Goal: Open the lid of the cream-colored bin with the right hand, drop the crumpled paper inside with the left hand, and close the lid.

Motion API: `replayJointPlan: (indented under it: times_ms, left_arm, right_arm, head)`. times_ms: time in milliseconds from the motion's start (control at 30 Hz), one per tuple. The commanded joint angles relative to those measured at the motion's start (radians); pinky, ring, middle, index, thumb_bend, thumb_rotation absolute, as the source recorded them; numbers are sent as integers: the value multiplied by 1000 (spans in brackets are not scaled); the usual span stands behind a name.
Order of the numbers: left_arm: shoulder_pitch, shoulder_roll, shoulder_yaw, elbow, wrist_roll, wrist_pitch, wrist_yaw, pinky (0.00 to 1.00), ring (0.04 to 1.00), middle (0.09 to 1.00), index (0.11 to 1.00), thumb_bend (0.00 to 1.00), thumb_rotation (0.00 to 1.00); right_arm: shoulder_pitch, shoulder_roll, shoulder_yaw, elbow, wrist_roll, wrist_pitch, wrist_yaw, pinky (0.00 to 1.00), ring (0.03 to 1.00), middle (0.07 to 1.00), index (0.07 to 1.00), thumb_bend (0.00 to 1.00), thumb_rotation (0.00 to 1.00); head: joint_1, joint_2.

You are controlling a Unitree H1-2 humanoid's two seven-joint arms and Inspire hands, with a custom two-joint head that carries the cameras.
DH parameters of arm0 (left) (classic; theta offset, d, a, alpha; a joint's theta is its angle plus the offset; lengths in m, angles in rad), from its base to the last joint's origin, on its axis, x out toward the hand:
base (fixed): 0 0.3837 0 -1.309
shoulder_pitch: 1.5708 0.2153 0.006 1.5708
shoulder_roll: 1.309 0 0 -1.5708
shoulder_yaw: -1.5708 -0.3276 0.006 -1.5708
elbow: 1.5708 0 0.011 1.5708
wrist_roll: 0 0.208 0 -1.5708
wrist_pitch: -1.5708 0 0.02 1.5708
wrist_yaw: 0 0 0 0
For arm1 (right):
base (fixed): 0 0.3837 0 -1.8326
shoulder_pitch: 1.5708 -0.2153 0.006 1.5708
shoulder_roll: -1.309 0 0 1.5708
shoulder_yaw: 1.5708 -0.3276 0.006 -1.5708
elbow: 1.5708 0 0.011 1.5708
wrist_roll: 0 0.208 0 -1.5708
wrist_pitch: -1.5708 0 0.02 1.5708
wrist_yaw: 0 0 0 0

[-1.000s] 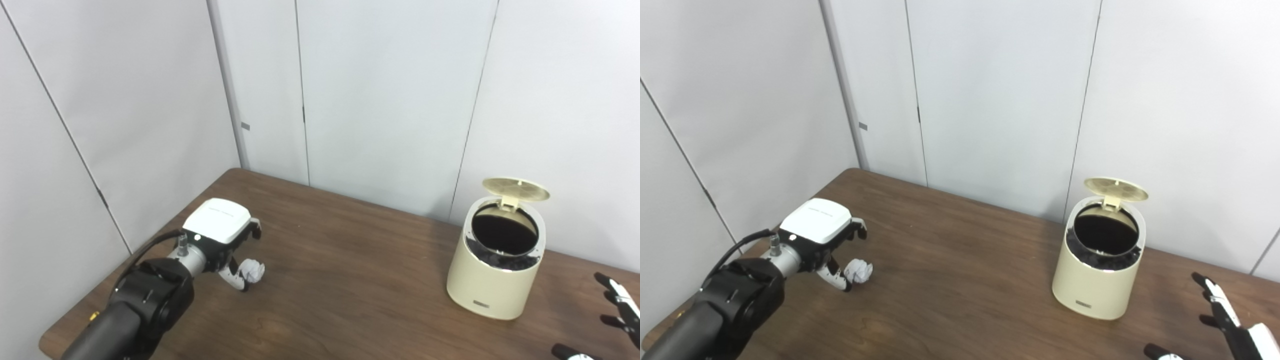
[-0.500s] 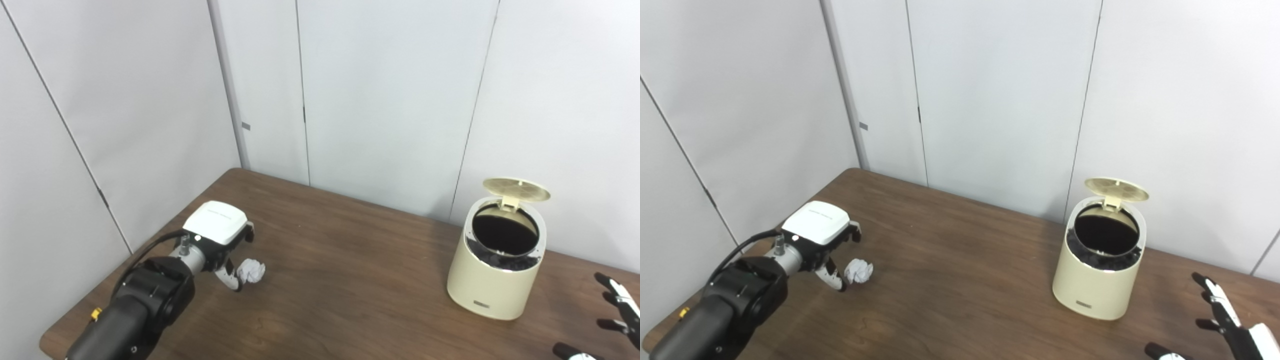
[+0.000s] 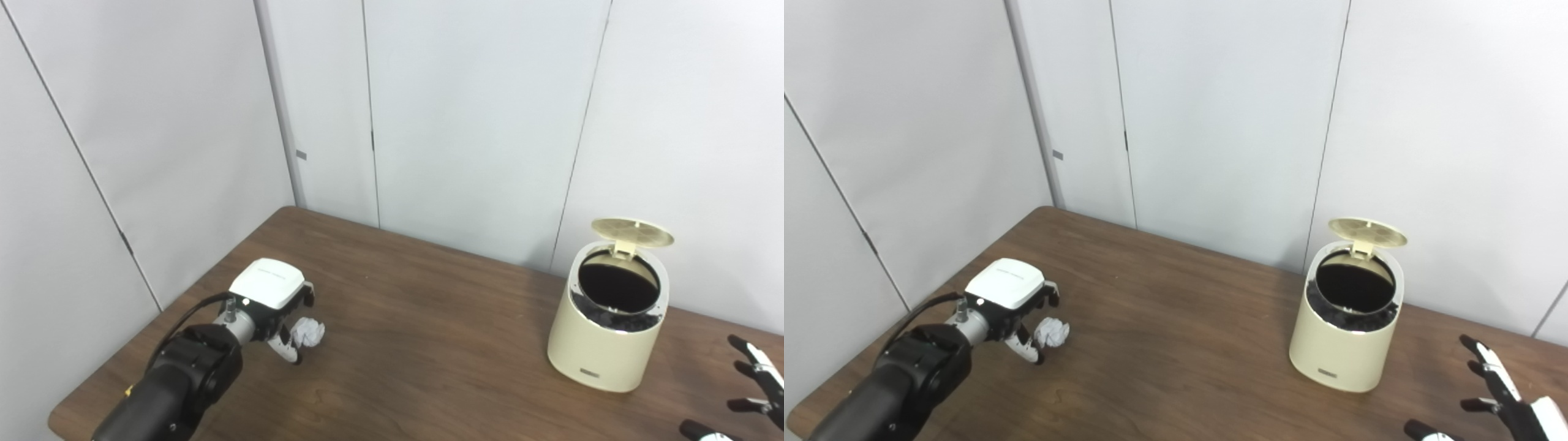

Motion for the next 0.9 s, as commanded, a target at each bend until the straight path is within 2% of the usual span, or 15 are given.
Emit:
replayJointPlan:
  times_ms: [0,267,400,533,600,633,700,800,867]
  left_arm:
    - [-14,26,7,5,2,5,45,536,645,654,709,863,243]
    - [-14,19,-12,41,-2,17,38,543,647,673,706,832,197]
    - [-7,14,-21,68,-11,15,66,540,634,663,699,843,176]
    - [-3,8,-28,99,-30,12,109,522,606,632,682,828,127]
    - [-1,2,-28,121,-47,4,151,509,581,596,654,807,68]
    - [1,0,-29,137,-57,-9,187,511,566,530,597,667,34]
    - [4,1,-37,165,-64,-29,245,478,497,454,544,551,7]
    - [4,7,-58,199,-61,-37,289,475,462,427,519,525,0]
    - [6,8,-66,204,-66,-41,313,457,435,464,495,527,0]
  right_arm:
    - [-38,-17,-11,-47,5,-14,-3,709,936,992,960,713,504]
    - [-32,-21,-12,-59,-14,-8,-5,671,920,986,955,728,538]
    - [-26,-25,-13,-57,-14,-19,-5,749,933,984,958,716,532]
    - [-21,-26,-15,-62,-5,-12,-2,723,923,982,953,714,519]
    - [-20,-27,-14,-66,-10,-9,-4,706,918,982,953,713,518]
    - [-19,-28,-13,-66,-13,-10,-6,721,920,980,952,709,520]
    - [-17,-29,-13,-68,-16,-12,-9,765,931,980,951,704,526]
    - [-14,-29,-14,-75,-18,-3,-7,754,928,980,950,704,528]
    - [-13,-30,-14,-79,-21,1,-5,740,924,980,950,702,533]
  head:
    - [0,3]
    - [-5,14]
    - [-2,17]
    - [-3,20]
    - [-4,21]
    - [-5,22]
    - [-5,24]
    - [-4,26]
    - [-2,30]
